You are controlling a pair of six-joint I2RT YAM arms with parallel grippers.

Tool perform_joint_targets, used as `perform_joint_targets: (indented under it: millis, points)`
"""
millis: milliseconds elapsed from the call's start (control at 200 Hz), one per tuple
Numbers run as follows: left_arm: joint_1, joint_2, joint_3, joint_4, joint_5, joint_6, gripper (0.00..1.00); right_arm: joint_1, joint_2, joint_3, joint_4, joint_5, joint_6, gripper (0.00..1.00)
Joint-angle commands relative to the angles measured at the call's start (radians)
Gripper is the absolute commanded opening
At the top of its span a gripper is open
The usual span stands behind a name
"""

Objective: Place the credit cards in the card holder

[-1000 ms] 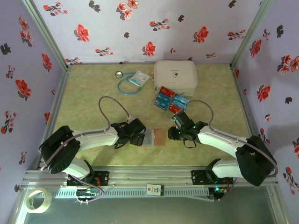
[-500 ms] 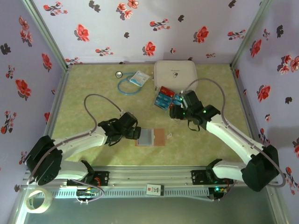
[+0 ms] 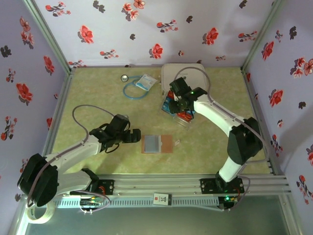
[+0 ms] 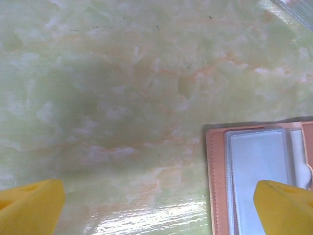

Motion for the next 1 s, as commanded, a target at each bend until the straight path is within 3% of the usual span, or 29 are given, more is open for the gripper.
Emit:
perform_joint_targets:
  millis: [0, 175, 505, 995]
  points:
    - [0.014, 0.001, -0.014, 0.02, 0.051, -0.001, 1.0, -0.004, 0.048, 0.061, -0.066, 0.002, -0.061, 0.44]
    - [0.027, 0.029, -0.014, 0.033, 0.085, -0.018, 1.0, -0.004, 0.109, 0.101, -0.073, -0.022, -0.115, 0.39]
    - [0.071, 0.08, 0.052, -0.003, 0.134, -0.004, 1.0, -0.004, 0.127, 0.113, -0.067, -0.005, -0.179, 0.4]
    - [0.09, 0.165, 0.126, -0.002, 0.169, 0.001, 1.0, -0.004, 0.288, 0.292, -0.122, 0.001, -0.226, 0.39]
